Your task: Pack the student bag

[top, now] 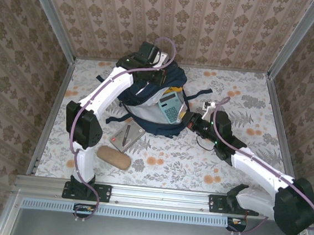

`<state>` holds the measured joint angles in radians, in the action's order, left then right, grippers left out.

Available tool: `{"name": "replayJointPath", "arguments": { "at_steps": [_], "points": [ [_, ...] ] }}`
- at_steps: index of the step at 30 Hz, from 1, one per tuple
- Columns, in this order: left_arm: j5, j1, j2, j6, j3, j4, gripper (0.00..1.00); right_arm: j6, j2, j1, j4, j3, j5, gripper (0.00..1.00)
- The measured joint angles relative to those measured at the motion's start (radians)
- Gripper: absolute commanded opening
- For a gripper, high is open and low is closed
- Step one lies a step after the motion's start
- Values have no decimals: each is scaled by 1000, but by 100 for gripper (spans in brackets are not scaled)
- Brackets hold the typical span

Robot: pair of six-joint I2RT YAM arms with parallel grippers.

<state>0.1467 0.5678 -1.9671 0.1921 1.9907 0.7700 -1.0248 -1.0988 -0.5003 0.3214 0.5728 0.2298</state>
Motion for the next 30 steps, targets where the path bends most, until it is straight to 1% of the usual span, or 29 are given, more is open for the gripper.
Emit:
{"name": "replayJointPath", "arguments": {
  "at_steps": [2,4,12,16,17,18,19,21,22,26,28,30],
  "points": [
    [0,1,0,0,0,0,0,0,63,0,-41,-31,-32,5],
    [0,1,0,0,0,0,0,1,121,0,-98,-44,-67,9],
    [-1,4,0,3,0,0,0,8,223,5,-257,-47,-139,4],
    [-3,7,0,3,0,0,0,-1,348,11,-335,-97,-198,8],
    [-4,8,0,3,0,0,0,-3,377,14,-353,-113,-207,10],
    [-4,8,0,3,0,0,0,-6,404,16,-369,-130,-215,16],
    [-5,8,0,3,0,0,0,-16,431,19,-383,-149,-222,32],
    [-5,8,0,3,0,0,0,-25,467,23,-400,-186,-230,67],
    [-5,8,0,3,0,0,0,-28,478,24,-405,-206,-234,72],
    [-5,10,0,3,0,0,0,-31,468,30,-396,-269,-245,72],
    [-8,12,0,3,0,1,0,-31,428,43,-375,-291,-245,74],
    [-12,14,0,3,0,2,0,-30,378,54,-342,-302,-240,73]
  ]
}}
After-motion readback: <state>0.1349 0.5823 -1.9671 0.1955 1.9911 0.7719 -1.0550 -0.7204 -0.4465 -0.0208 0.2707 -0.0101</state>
